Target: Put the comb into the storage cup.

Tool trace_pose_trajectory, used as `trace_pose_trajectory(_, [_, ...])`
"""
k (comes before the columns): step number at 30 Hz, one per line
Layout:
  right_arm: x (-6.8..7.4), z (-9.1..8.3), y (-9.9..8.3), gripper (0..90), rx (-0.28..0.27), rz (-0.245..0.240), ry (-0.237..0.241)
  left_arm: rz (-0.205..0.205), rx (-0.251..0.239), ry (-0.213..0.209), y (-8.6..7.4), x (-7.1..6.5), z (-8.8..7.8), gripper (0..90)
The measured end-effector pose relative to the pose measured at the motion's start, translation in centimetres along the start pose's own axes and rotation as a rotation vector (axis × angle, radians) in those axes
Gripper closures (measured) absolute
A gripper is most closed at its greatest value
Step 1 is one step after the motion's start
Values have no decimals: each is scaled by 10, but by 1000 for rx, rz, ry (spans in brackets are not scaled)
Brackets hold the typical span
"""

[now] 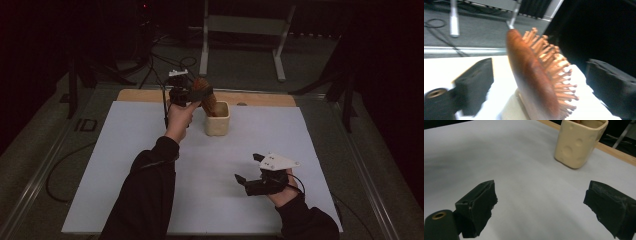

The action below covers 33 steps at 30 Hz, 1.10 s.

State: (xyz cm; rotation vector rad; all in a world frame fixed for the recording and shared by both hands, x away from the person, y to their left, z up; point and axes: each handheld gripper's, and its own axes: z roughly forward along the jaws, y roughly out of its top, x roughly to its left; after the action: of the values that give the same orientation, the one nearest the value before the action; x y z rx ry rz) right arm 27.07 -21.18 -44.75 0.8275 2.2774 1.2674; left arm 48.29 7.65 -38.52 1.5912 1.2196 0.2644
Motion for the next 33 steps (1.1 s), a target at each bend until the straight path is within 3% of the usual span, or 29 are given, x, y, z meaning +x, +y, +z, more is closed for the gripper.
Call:
trace_pose_trajectory(2, [0,0,0,93,1,2,1,27,13,-19,0,0,-3,4])
trace_pose_trajectory(10, [2,0,1,93,-2,5,-2,35,14,11,-2,8,-17,0])
trace_pose_trajectory(15, [1,1,1,93,-6,10,-2,50,19,7,-1,11,-24,0])
trace_pose_trajectory(24, [0,-3,0,92,-26,20,-42,102,8,-25,-2,11,-41,0])
trace_pose_trajectory(33, [-4,-1,-3,86,-20,36,-22,156,40,-66,-5,16,-59,0])
